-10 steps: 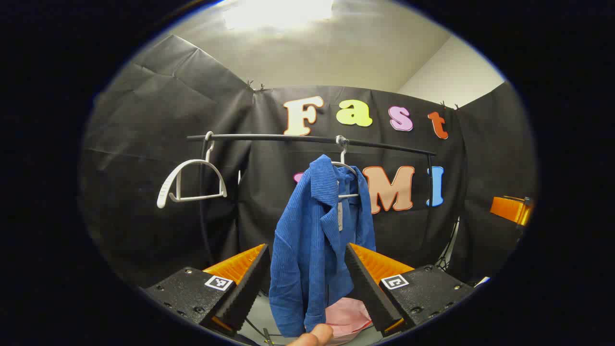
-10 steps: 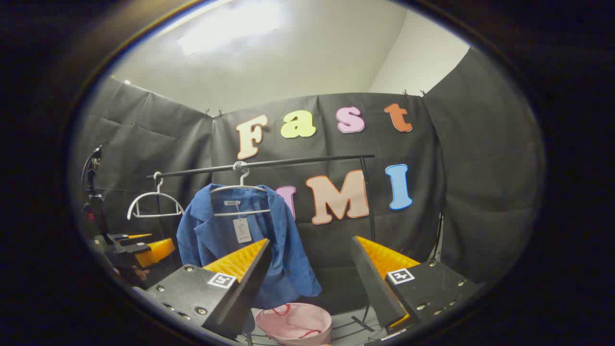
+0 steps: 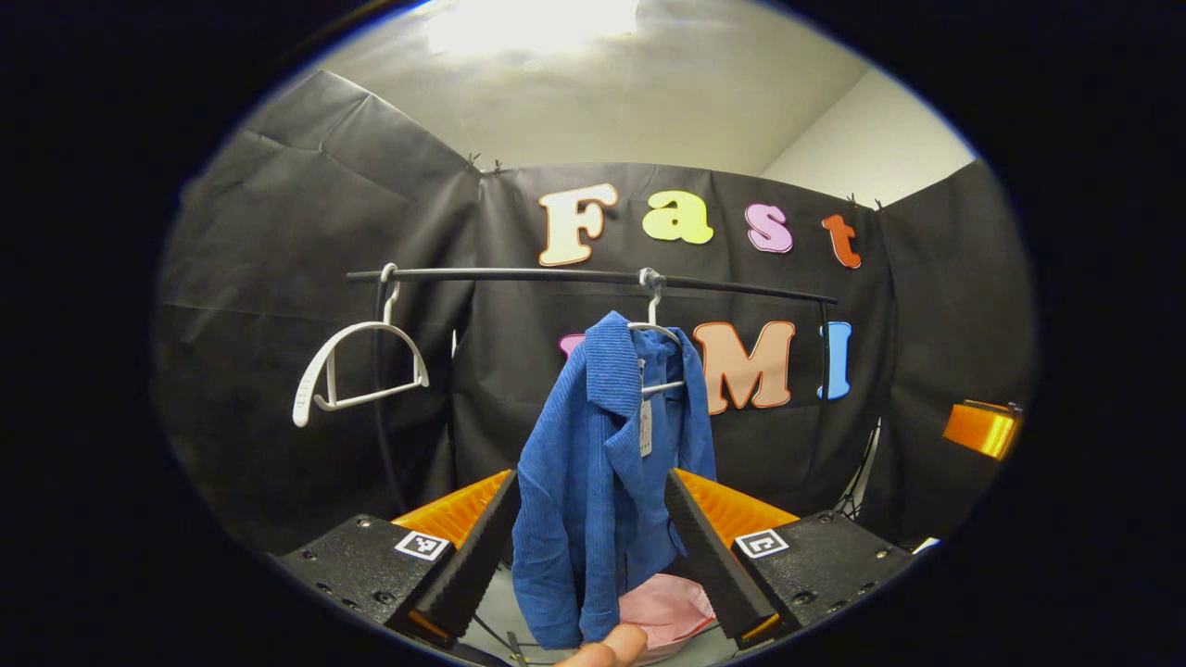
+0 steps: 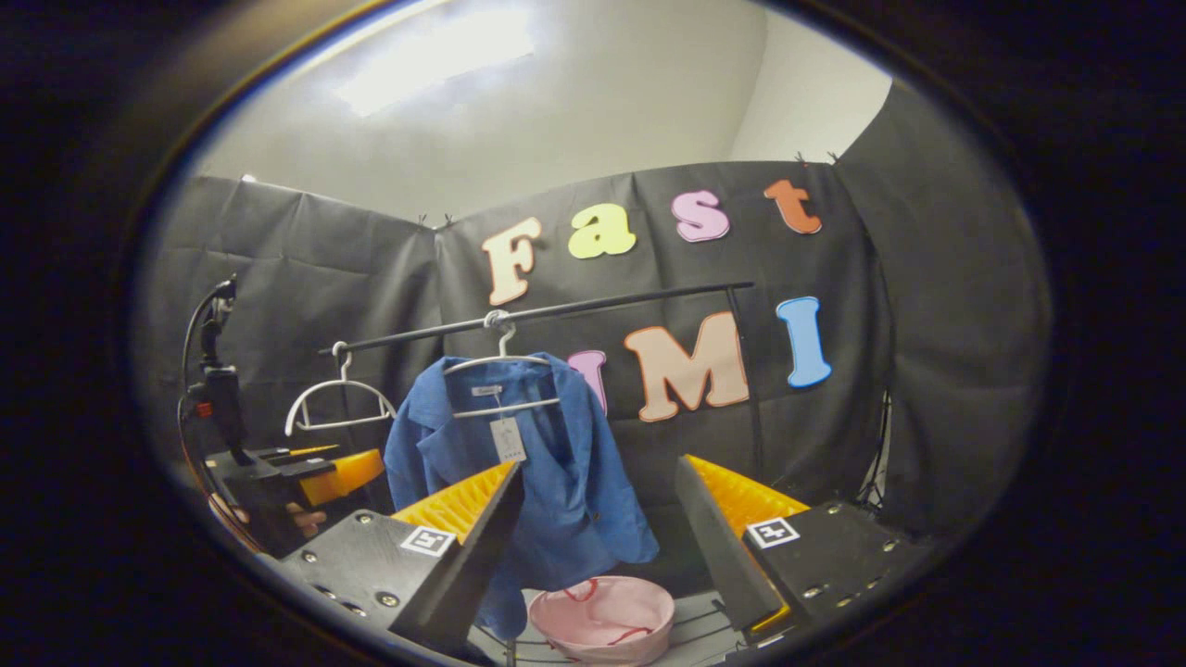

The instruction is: Grasp the clothes on the hanger with both hands and then place them into the laundry hamper below.

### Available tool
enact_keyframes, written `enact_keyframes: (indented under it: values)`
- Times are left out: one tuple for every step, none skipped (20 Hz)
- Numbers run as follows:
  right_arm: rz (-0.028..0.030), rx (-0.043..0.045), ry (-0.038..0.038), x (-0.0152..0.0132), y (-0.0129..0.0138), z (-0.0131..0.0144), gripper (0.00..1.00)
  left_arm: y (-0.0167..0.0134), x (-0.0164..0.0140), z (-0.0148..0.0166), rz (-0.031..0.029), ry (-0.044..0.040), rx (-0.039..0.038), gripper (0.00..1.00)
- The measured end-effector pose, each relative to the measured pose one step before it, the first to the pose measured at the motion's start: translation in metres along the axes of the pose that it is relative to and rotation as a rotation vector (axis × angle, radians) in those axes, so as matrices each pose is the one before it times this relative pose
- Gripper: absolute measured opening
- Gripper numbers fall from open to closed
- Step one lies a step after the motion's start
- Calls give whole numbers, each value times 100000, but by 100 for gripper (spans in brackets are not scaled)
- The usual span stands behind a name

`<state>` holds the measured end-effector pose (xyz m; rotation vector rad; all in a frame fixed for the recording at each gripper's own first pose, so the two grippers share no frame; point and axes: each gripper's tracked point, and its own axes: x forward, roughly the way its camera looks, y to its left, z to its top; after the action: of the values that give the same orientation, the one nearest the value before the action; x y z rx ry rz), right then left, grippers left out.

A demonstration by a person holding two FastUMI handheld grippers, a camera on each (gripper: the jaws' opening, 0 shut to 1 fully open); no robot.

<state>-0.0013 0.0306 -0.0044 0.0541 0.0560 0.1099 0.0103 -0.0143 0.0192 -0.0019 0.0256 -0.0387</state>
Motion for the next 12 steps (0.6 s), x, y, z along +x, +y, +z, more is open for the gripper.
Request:
enact_keyframes:
  values:
    - [-915, -708, 61, 44, -144, 47, 98, -125, 267, 175, -234, -120, -88, 95]
    - [-256, -371, 230, 205, 14, -1, 98, -89, 274, 149, -356, 27, 207, 95]
    - [-390, -102, 82, 338, 262, -236, 98, -64, 338, 225, -598, -220, 422, 95]
    - [-608, 8, -263, 227, -47, 105, 98, -91, 325, 253, -393, -456, 391, 95]
    - [-426, 145, -107, 198, 59, 109, 98, -11, 291, 176, -44, -326, -2, 95]
    - [-358, 170, -185, 320, 53, -30, 98, 31, 411, 74, -492, -133, -95, 95]
    - [-113, 106, -253, 344, 129, -74, 98, -83, 303, -32, -299, 206, -194, 95]
    - [233, 163, -638, 287, 284, 188, 98, -54, 412, 86, -331, -69, -134, 95]
    - [579, 413, -625, 165, 358, 87, 98, 122, 361, 19, -70, 159, -279, 95]
    - [1210, 527, -709, 242, 483, 194, 98, -12, 439, 112, -316, -177, -300, 95]
    - [1204, 367, -666, 335, 522, 165, 98, -35, 388, -128, -218, 322, -399, 97]
    - [794, 307, -655, 245, 319, 229, 98, -171, 387, -41, -333, 167, -325, 95]
